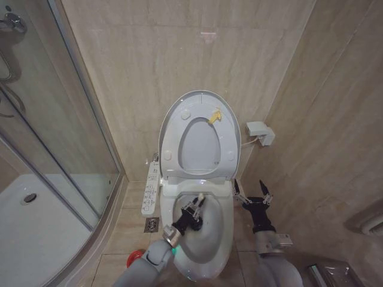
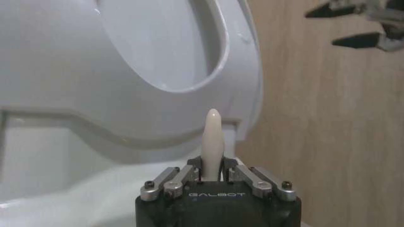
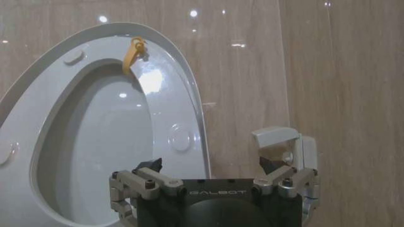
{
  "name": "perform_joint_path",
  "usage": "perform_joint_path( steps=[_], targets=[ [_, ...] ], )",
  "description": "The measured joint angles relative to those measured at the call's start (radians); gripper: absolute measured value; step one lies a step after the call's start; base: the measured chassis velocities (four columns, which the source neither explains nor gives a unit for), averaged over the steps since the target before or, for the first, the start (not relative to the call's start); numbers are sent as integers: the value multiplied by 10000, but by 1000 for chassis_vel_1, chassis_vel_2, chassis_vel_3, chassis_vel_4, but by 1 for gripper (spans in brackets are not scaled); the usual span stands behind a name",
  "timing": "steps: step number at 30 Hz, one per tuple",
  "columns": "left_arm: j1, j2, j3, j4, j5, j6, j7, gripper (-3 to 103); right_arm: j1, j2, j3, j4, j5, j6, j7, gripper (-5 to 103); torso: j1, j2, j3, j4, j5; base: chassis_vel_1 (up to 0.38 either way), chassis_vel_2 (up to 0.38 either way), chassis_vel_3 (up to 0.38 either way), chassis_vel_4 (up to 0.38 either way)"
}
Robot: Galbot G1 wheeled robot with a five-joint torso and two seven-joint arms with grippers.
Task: Open the toilet lid, clean the toilet bowl with a toilet brush, close the toilet lid, and flush.
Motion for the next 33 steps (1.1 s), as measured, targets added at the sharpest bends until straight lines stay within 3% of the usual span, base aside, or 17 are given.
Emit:
perform_joint_path(
  steps=[8,15,20,27,33],
  targets=[
    [316,-99,172,-1206,-105,281,-368,21,0,0,0,0,0,0,0,100,0,1,-1,-2,1,0,0,0,0],
    [416,-351,418,-564,-163,242,-322,21,0,0,0,0,0,0,0,100,0,1,-2,-1,0,0,0,0,0],
    [230,-80,255,472,-741,220,-134,21,2,0,0,0,0,0,0,100,0,2,-2,1,1,0,0,0,0],
    [159,132,-87,-117,-710,232,-161,21,0,0,0,0,0,0,-1,100,2,1,0,-3,0,0,0,0,0],
    [75,-183,-1,-459,-437,108,-238,20,0,0,0,0,0,0,0,100,2,0,1,-2,1,0,0,0,0]
  ],
)
